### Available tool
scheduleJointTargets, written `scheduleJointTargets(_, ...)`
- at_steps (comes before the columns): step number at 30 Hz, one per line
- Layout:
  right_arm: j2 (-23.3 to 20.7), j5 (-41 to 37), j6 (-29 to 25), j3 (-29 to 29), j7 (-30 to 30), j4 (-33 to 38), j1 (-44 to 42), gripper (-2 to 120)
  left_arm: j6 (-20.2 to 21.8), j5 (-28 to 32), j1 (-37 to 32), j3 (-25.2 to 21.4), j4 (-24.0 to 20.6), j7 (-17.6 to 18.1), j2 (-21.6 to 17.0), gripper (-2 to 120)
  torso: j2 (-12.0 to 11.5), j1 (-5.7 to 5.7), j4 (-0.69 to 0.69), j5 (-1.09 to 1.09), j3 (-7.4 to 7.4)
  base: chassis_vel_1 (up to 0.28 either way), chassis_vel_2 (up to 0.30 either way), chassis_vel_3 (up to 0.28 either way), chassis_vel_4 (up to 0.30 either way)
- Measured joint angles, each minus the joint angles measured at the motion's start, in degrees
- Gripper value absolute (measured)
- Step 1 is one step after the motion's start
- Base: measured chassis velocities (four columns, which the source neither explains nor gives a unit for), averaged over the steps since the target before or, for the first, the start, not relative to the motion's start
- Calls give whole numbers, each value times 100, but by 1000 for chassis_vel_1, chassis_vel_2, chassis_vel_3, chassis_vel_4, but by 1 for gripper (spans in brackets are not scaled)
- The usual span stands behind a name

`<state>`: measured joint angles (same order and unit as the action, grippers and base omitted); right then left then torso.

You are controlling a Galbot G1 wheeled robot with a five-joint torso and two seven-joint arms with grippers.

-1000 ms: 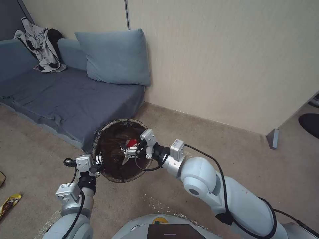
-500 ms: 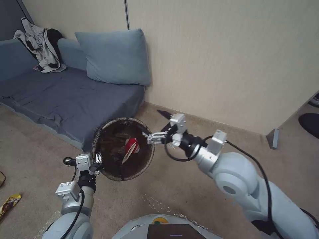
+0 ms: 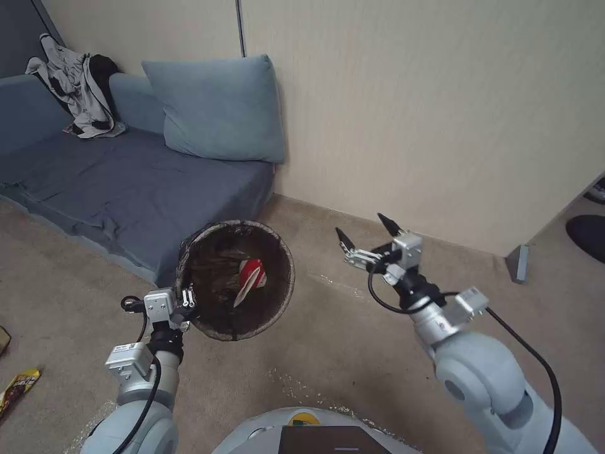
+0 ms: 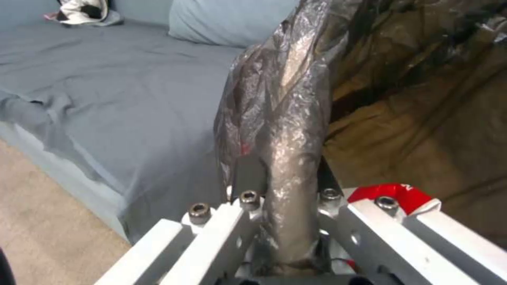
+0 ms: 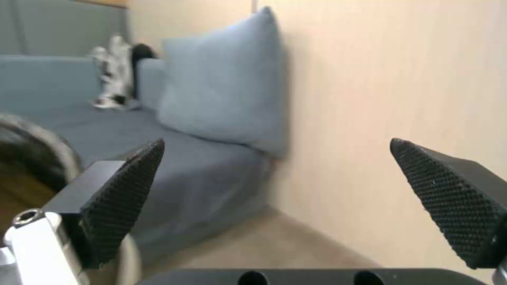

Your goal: Pick up the trash bin, then pick up the garbage from the floor and place it into the trash bin.

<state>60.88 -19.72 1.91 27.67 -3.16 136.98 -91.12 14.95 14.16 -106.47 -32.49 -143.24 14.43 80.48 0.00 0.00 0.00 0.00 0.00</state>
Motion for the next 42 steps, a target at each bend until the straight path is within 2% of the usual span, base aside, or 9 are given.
scheduleJointTargets(2, 286, 353, -335, 190, 64, -66, -393, 100, 0, 0, 1, 16, 0, -19, -21, 3, 0, 0, 0, -1, 0, 0, 0, 0, 0)
scheduleJointTargets(4, 393, 438, -426, 233, 66, -76, -522, 100, 0, 0, 2, 22, 0, -25, -26, 3, 0, 0, -2, 0, 0, 0, 0, 0, 0)
scheduleJointTargets(13, 1466, 1394, -1077, 377, -4, -123, -1243, 100, -18, -7, 5, 44, 0, -59, -81, 3, 0, 0, -1, -1, 0, 0, 0, 0, 0)
scheduleJointTargets(17, 1656, 1566, -1197, 381, -52, -153, -1319, 100, 1, -5, 7, 40, 0, -141, -91, 3, 0, 0, 0, -1, 0, 0, 0, 0, 0)
scheduleJointTargets(42, 1765, 1551, -1215, 502, -135, -169, -1355, 100, 62, -17, -4, -18, 0, -234, -66, 3, 0, 0, 0, 0, 0, 36, 37, 39, 40)
